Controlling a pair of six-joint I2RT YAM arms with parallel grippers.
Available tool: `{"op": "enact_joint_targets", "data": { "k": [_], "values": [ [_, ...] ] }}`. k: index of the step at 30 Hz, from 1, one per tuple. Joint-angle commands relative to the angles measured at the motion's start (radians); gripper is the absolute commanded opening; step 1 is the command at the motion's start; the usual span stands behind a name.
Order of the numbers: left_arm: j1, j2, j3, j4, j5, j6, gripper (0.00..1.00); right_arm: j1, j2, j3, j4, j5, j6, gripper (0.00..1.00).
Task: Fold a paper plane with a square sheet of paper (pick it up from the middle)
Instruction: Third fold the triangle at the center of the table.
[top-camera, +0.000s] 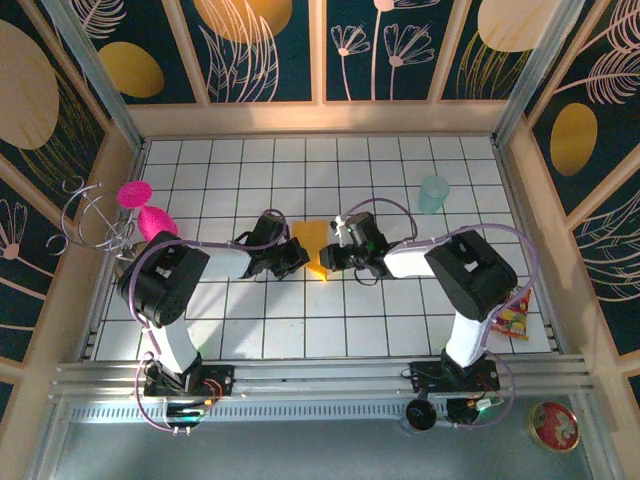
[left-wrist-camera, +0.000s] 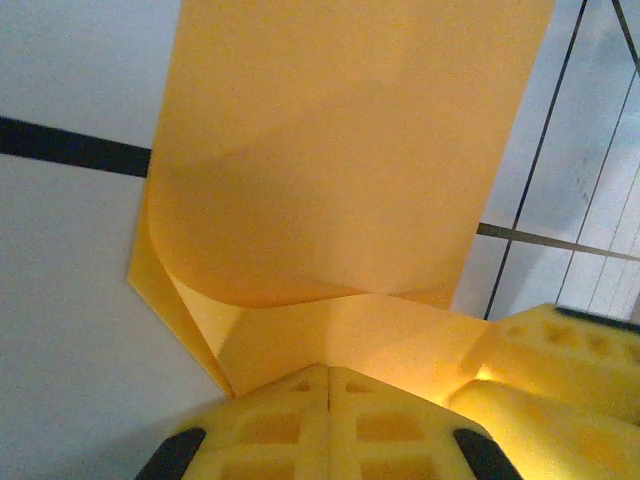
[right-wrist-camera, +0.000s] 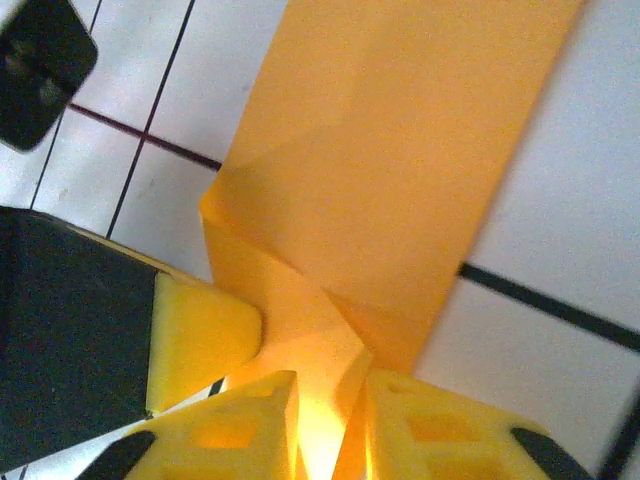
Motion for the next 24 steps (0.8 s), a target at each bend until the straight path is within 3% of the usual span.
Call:
{"op": "enact_joint_targets", "data": {
  "k": [1, 6, 15, 24],
  "values": [
    [0.001, 0.036, -0.022, -0.048, -0.041, -0.002, 0.05, -0.03, -0.066, 0.034, -0.063, 0.029, 0.066, 0.27],
    [0.001, 0.032, -0.019, -0.048, -0.041, -0.001, 0.05, -0.043, -0.106, 0.059, -0.149, -0.04, 0.086, 0.27],
    [0.001, 0.033, -0.016, -0.043, -0.032, 0.001, 0.04, 0.021, -0.049, 0.15, -0.293, -0.147, 0.089, 0.09],
    [0.001, 0.032, -0.016, -0.049, -0.032, 0.002, 0.03, 0.044, 0.044, 0.216, -0.331, -0.176, 0.072, 0.02]
  ]
}}
